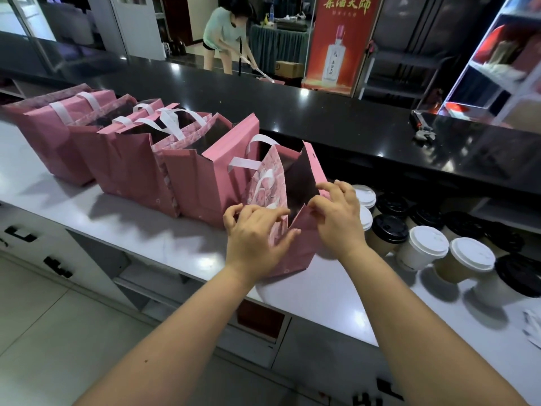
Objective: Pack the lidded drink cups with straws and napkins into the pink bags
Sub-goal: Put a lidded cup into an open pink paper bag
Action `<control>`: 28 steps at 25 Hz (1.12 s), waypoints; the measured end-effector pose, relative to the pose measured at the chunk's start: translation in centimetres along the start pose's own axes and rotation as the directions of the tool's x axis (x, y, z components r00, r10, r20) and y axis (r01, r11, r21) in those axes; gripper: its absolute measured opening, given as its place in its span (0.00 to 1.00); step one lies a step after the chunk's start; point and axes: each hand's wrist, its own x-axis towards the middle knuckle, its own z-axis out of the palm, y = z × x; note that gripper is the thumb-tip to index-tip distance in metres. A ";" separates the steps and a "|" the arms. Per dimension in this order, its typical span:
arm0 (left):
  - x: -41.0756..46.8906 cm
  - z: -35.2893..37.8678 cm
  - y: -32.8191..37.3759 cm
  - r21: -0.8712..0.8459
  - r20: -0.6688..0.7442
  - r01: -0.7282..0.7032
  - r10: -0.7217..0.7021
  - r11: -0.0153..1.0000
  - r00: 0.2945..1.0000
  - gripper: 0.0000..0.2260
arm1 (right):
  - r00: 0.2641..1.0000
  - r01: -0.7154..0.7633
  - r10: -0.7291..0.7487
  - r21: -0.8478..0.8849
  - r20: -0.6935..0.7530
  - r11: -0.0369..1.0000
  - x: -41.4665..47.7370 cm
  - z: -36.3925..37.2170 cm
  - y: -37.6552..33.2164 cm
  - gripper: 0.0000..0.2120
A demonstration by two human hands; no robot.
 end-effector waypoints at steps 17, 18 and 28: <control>9.1 3.7 -11.6 -0.151 0.552 0.432 -0.287 0.889 0.783 0.23 | 0.820 -0.500 0.570 0.550 0.052 0.669 -5.6 -0.3 -2.0 0.26; 8.8 3.8 -11.5 -0.201 0.568 0.499 -0.315 0.843 0.760 0.22 | 0.776 -0.558 0.622 0.574 0.105 0.599 -6.0 0.4 -2.3 0.23; 3.2 0.4 -10.0 -0.426 0.415 0.606 -0.450 0.672 0.790 0.05 | 0.662 -0.578 0.749 0.665 0.042 0.474 -5.9 0.3 -0.5 0.07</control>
